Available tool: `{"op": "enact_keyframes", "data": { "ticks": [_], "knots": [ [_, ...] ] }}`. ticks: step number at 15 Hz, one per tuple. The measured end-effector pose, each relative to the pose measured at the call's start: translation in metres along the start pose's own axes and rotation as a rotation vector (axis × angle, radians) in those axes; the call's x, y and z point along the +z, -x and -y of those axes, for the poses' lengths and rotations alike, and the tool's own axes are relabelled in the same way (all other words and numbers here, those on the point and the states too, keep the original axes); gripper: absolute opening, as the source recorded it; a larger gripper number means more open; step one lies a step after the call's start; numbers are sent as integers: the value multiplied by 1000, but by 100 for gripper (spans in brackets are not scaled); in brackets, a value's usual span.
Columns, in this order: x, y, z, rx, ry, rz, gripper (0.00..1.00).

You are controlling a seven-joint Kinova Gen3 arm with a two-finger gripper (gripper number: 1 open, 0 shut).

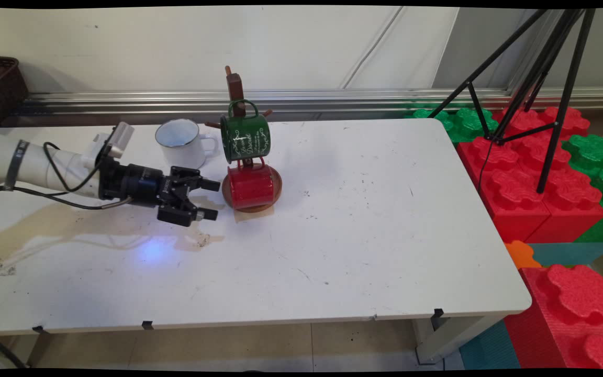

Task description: Pick up the red mug from the rack

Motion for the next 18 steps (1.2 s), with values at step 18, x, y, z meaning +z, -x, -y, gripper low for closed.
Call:
{"op": "enact_keyframes", "data": {
  "ticks": [18],
  "knots": [
    [48, 0, 9, -39, -12, -46, 100]
  ]
}}
